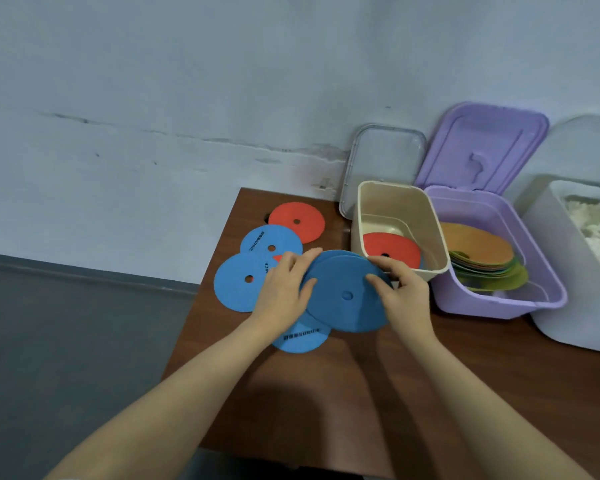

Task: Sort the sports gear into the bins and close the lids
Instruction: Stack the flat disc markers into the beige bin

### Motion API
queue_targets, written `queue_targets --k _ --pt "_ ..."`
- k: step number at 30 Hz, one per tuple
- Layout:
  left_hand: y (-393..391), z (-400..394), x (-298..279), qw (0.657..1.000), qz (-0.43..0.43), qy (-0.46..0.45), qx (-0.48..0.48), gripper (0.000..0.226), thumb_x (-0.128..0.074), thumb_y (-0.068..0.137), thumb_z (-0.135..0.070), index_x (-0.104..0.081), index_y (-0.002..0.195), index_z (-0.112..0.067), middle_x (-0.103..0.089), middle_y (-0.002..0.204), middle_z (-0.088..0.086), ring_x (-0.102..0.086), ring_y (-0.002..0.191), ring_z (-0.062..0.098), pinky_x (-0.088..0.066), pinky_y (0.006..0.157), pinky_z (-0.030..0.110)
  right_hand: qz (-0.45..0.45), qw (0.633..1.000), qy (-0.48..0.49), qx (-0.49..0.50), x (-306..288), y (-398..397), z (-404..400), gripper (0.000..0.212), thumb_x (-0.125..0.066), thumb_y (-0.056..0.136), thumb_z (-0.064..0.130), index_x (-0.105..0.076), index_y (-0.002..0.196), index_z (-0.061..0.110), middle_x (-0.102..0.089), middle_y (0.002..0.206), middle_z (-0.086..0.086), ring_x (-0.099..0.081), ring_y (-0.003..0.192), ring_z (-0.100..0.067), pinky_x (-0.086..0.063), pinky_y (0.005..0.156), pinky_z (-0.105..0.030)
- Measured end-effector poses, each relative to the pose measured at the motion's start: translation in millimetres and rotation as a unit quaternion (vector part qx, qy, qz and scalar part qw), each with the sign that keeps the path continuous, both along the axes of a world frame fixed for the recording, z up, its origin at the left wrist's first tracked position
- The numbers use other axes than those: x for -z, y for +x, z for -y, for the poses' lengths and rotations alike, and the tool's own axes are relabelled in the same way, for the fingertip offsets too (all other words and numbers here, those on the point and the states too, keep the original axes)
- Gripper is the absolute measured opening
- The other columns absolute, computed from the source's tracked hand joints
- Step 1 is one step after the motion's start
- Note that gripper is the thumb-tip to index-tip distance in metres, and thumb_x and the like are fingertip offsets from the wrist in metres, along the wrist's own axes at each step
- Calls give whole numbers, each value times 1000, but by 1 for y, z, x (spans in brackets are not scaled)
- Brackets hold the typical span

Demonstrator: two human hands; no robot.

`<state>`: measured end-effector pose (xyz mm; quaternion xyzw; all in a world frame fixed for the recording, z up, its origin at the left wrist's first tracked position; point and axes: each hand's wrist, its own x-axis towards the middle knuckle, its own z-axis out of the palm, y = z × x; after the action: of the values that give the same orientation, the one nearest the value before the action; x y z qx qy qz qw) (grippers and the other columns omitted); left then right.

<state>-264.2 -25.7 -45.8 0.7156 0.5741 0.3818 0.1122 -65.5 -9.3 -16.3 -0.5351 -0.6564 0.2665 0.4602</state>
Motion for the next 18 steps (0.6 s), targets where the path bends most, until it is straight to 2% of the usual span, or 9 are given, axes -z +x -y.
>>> queue_targets --k 4,8,11,15,18 --pt "19 -44 -26 998 -29 56 23 52 -55 86 -15 -44 136 -16 -47 96 10 -49 72 20 -50 59 39 2 999 48 11 -22 18 -38 29 -66 79 -4 -68 103 12 -64 95 6 -55 88 -1 -39 77 -7" --pt "50 -93 -55 994 -45 94 41 51 -48 83 -17 -44 133 -13 -50 94 16 -52 72 27 -49 60 38 8 997 75 30 -44 46 -83 29 -67 80 -1 -67 103 15 -63 96 6 -53 84 0 -39 75 -6" --pt "76 -130 -71 989 -60 121 52 49 -46 81 -12 -50 129 -5 -50 90 21 -52 68 31 -49 60 37 -6 996 76 44 -56 70 -116 28 -67 81 2 -67 104 18 -64 96 6 -53 77 -1 -39 74 -7" --pt "107 -174 -75 988 -75 126 52 48 -44 79 -10 -55 124 1 -51 87 22 -53 65 32 -50 60 36 -40 996 51 68 -57 95 -154 26 -67 82 3 -65 98 22 -66 95 5 -55 80 -7 -45 77 -23" --pt "122 -197 -64 991 -85 84 52 50 -42 77 -15 -56 123 2 -51 87 23 -54 67 34 -52 61 40 -3 997 5 71 -44 109 -173 23 -67 82 6 -67 102 17 -66 96 4 -57 82 -12 -44 75 -25"
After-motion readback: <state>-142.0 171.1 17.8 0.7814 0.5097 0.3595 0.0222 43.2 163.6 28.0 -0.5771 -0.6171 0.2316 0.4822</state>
